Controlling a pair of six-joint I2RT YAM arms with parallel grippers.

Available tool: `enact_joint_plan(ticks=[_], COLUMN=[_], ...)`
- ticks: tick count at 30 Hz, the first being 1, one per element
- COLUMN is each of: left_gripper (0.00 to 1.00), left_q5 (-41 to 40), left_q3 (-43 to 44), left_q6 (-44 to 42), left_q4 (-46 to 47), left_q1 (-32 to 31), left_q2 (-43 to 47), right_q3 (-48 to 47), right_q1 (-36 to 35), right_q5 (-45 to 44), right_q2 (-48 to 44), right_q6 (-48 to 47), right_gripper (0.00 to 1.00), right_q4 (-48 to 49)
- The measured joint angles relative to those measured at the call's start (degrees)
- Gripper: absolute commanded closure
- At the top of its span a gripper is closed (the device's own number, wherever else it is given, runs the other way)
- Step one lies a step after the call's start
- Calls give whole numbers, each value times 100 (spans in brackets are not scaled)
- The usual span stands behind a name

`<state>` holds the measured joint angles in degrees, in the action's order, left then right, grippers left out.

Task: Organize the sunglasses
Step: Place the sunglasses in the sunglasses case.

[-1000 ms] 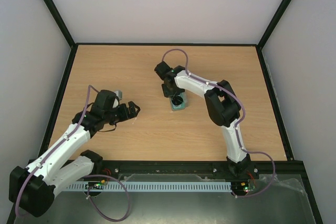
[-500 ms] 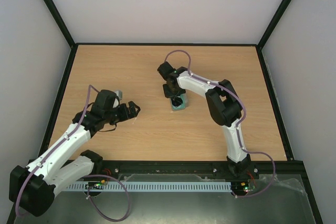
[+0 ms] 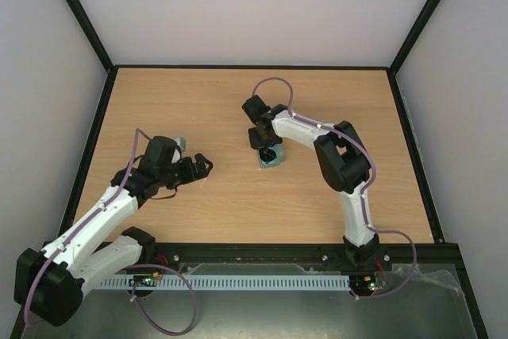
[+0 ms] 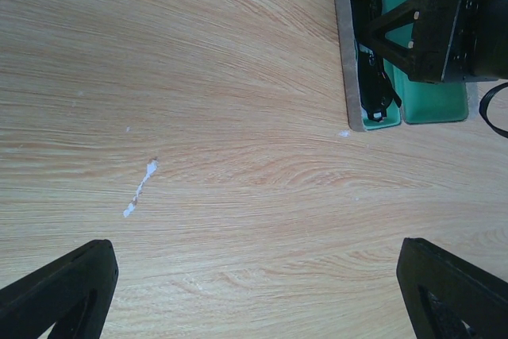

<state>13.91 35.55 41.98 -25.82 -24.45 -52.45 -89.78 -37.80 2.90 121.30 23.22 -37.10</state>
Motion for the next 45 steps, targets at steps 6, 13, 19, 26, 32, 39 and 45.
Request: enact_joint_plan(ticks=[6, 13, 19, 26, 32, 39, 45], left_gripper=[1, 1, 1, 1, 1, 1, 1], left_q5=[7, 7, 7, 9, 9, 42, 240], left_q3=[0, 0, 0, 0, -2, -90, -264], left_q6=[0, 0, 0, 0, 2, 2, 63], left_q4=[22, 22, 22, 22, 22, 125, 570], left_q1=[0, 0, 0, 0, 0, 0, 0], left_q2=[-11, -9, -9, -9, 0, 28, -61], right_q3=[37, 37, 37, 37, 37, -116, -275], right_q1=[2, 2, -4, -9, -9, -9, 22], right_q5=[-7, -22, -24, -28, -22, 234, 577], right_q2=[-15, -17, -35, -44, -118, -468, -1010], right_q6=[13, 17, 50, 94, 138, 142, 166], right_gripper=[99, 91, 85, 74, 65, 55, 52], right_q4=[52, 50, 15, -90, -157, -271, -291])
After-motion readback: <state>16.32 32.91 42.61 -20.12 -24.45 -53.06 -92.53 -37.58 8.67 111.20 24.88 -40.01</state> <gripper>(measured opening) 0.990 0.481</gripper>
